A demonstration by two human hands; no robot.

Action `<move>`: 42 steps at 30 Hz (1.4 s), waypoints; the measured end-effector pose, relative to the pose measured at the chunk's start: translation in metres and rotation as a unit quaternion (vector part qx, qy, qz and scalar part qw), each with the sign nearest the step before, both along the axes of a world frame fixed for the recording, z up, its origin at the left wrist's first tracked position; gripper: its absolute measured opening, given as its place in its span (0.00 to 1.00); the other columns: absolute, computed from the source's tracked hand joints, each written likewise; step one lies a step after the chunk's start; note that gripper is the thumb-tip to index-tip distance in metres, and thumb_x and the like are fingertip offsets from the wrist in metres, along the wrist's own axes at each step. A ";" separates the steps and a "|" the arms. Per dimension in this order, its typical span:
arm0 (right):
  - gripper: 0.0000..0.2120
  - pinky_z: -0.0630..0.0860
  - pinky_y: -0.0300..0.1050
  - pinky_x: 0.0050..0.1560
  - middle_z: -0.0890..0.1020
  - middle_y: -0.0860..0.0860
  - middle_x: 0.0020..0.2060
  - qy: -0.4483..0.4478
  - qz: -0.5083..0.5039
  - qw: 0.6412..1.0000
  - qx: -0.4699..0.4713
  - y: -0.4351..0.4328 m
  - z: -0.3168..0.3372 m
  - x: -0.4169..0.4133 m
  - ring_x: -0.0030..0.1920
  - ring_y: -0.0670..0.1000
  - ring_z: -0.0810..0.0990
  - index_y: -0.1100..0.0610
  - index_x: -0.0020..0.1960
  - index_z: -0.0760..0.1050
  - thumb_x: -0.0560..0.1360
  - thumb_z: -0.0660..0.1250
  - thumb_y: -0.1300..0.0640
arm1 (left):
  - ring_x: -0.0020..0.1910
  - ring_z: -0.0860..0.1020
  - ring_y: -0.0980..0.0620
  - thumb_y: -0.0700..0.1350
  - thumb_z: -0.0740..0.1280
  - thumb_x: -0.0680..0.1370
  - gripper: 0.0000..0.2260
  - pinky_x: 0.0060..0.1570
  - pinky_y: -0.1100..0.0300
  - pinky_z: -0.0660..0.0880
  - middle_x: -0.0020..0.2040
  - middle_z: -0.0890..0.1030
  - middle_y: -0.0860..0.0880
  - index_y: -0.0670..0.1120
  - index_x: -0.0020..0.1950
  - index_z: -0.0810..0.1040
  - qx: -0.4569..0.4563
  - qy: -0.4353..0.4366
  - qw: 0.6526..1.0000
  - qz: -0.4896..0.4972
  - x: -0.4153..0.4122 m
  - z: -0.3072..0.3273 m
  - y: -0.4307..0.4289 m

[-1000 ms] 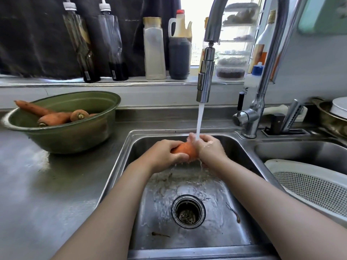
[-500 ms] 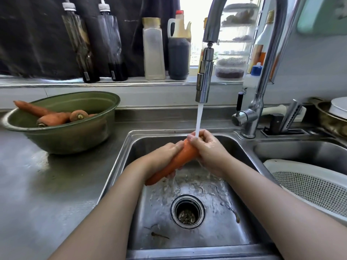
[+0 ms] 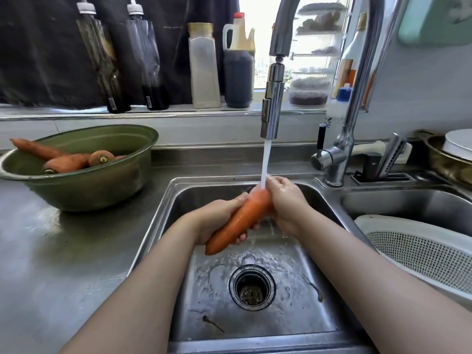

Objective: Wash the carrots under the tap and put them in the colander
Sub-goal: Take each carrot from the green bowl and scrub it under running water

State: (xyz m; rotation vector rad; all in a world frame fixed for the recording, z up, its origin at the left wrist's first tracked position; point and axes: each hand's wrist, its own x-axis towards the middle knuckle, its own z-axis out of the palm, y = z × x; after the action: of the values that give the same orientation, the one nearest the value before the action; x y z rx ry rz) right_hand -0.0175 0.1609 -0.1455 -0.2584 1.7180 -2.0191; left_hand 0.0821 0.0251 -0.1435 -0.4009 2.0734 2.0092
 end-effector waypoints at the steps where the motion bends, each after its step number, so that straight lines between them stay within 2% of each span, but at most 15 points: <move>1: 0.09 0.84 0.55 0.44 0.82 0.61 0.56 -0.021 -0.041 0.999 0.011 -0.003 0.000 -0.004 0.53 0.61 0.83 0.52 0.59 0.75 0.84 0.65 0.48 | 0.31 0.80 0.53 0.56 0.54 0.87 0.24 0.30 0.62 0.77 0.41 0.85 0.46 0.37 0.66 0.75 0.007 -0.008 1.000 -0.013 0.001 0.003 0.002; 4: 0.13 0.82 0.63 0.57 0.83 0.61 0.54 -0.073 -0.122 0.989 0.028 -0.004 -0.001 -0.013 0.55 0.63 0.83 0.52 0.54 0.77 0.85 0.60 0.45 | 0.32 0.79 0.55 0.52 0.57 0.87 0.18 0.29 0.64 0.76 0.44 0.86 0.48 0.39 0.67 0.74 0.002 -0.007 0.999 -0.039 0.001 0.007 0.005; 7: 0.17 0.81 0.57 0.48 0.82 0.61 0.53 -0.064 -0.120 0.990 0.026 0.003 -0.003 -0.020 0.51 0.60 0.82 0.52 0.48 0.77 0.87 0.55 0.47 | 0.33 0.78 0.54 0.56 0.59 0.86 0.20 0.29 0.64 0.75 0.47 0.85 0.47 0.40 0.65 0.76 -0.016 -0.013 0.999 -0.025 -0.003 0.003 -0.001; 10: 0.08 0.80 0.57 0.44 0.76 0.63 0.63 -0.066 0.013 0.995 -0.071 0.014 -0.001 -0.019 0.56 0.61 0.80 0.53 0.62 0.75 0.86 0.60 0.58 | 0.27 0.75 0.54 0.60 0.55 0.86 0.24 0.24 0.65 0.72 0.41 0.81 0.46 0.39 0.63 0.74 0.033 -0.026 0.999 -0.001 -0.003 -0.002 -0.007; 13: 0.27 0.82 0.57 0.47 0.75 0.63 0.67 -0.051 0.110 0.984 -0.133 0.021 -0.003 -0.019 0.57 0.59 0.82 0.52 0.72 0.67 0.77 0.68 0.68 | 0.23 0.72 0.53 0.61 0.50 0.86 0.26 0.20 0.64 0.69 0.37 0.78 0.46 0.40 0.66 0.72 0.072 -0.031 0.997 0.005 -0.002 -0.007 -0.009; 15: 0.26 0.83 0.57 0.45 0.74 0.62 0.67 -0.022 0.119 0.987 -0.104 0.017 -0.003 -0.016 0.61 0.62 0.80 0.53 0.70 0.69 0.75 0.73 0.65 | 0.22 0.73 0.54 0.63 0.48 0.86 0.29 0.20 0.64 0.69 0.37 0.78 0.46 0.40 0.65 0.74 0.075 -0.037 0.997 -0.008 0.000 -0.008 -0.009; 18: 0.20 0.83 0.56 0.46 0.77 0.62 0.64 0.007 0.037 0.999 -0.013 0.006 -0.006 -0.015 0.61 0.64 0.80 0.54 0.66 0.71 0.78 0.74 0.54 | 0.26 0.75 0.54 0.63 0.50 0.85 0.29 0.25 0.64 0.72 0.38 0.82 0.47 0.40 0.59 0.78 0.036 -0.047 0.998 -0.020 0.001 -0.005 -0.007; 21: 0.19 0.84 0.61 0.53 0.83 0.62 0.58 0.011 -0.025 0.999 0.027 -0.004 -0.010 -0.016 0.55 0.62 0.84 0.56 0.64 0.74 0.82 0.65 0.43 | 0.33 0.79 0.51 0.60 0.56 0.85 0.22 0.32 0.59 0.77 0.46 0.85 0.47 0.43 0.63 0.77 -0.020 -0.025 0.999 -0.035 0.002 -0.004 -0.002; 23: 0.18 0.82 0.63 0.57 0.83 0.61 0.56 0.008 -0.042 0.998 0.038 -0.003 -0.011 -0.018 0.55 0.62 0.84 0.55 0.64 0.74 0.85 0.59 0.42 | 0.33 0.79 0.50 0.59 0.57 0.86 0.20 0.32 0.57 0.78 0.47 0.84 0.48 0.45 0.65 0.76 -0.069 0.000 0.997 -0.035 -0.001 -0.006 0.003; 27: 0.17 0.82 0.65 0.53 0.76 0.63 0.63 -0.017 0.079 0.996 -0.026 0.009 -0.009 -0.017 0.59 0.64 0.81 0.54 0.70 0.68 0.84 0.66 0.54 | 0.26 0.74 0.50 0.66 0.51 0.85 0.28 0.26 0.61 0.71 0.38 0.80 0.47 0.44 0.53 0.79 -0.125 0.006 0.991 0.035 -0.005 -0.007 0.009; 30: 0.28 0.83 0.54 0.46 0.72 0.60 0.65 0.017 0.123 0.992 -0.018 0.014 -0.012 -0.013 0.61 0.65 0.79 0.49 0.68 0.67 0.75 0.75 0.65 | 0.25 0.74 0.49 0.66 0.49 0.85 0.32 0.26 0.60 0.72 0.37 0.82 0.46 0.41 0.52 0.79 -0.128 -0.003 0.991 0.050 -0.007 -0.009 0.001; 34: 0.18 0.85 0.57 0.48 0.78 0.57 0.60 0.034 -0.006 0.999 0.016 0.000 -0.005 -0.006 0.55 0.61 0.82 0.48 0.60 0.69 0.77 0.75 0.52 | 0.29 0.77 0.51 0.59 0.52 0.87 0.21 0.28 0.58 0.75 0.46 0.84 0.45 0.44 0.61 0.76 -0.097 0.035 0.994 0.017 -0.004 -0.009 0.002; 37: 0.11 0.82 0.49 0.38 0.82 0.58 0.52 0.023 -0.098 0.994 0.040 -0.007 -0.006 -0.011 0.46 0.57 0.83 0.51 0.56 0.72 0.81 0.68 0.45 | 0.32 0.78 0.52 0.51 0.54 0.88 0.13 0.29 0.62 0.76 0.51 0.81 0.44 0.46 0.61 0.75 -0.101 0.057 0.993 -0.019 -0.002 -0.007 0.010; 40: 0.12 0.83 0.60 0.52 0.82 0.58 0.53 0.002 -0.126 0.990 0.064 -0.006 -0.010 -0.014 0.53 0.60 0.82 0.49 0.51 0.73 0.85 0.58 0.43 | 0.30 0.77 0.51 0.56 0.55 0.87 0.19 0.27 0.58 0.73 0.45 0.83 0.47 0.43 0.60 0.77 -0.161 0.050 0.986 -0.009 -0.008 -0.009 0.013; 42: 0.14 0.83 0.58 0.50 0.81 0.60 0.54 0.002 -0.127 0.989 0.072 -0.004 -0.011 -0.015 0.53 0.61 0.82 0.50 0.51 0.74 0.87 0.53 0.46 | 0.27 0.75 0.47 0.63 0.54 0.85 0.28 0.29 0.56 0.71 0.40 0.83 0.45 0.41 0.56 0.80 -0.199 0.037 0.979 0.030 -0.013 -0.010 0.014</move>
State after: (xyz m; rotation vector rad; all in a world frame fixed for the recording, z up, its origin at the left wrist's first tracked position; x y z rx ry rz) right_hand -0.0329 0.1571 -0.1566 0.0050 1.9727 -2.0537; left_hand 0.0694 0.0391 -0.1533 -0.4660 2.5425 1.6524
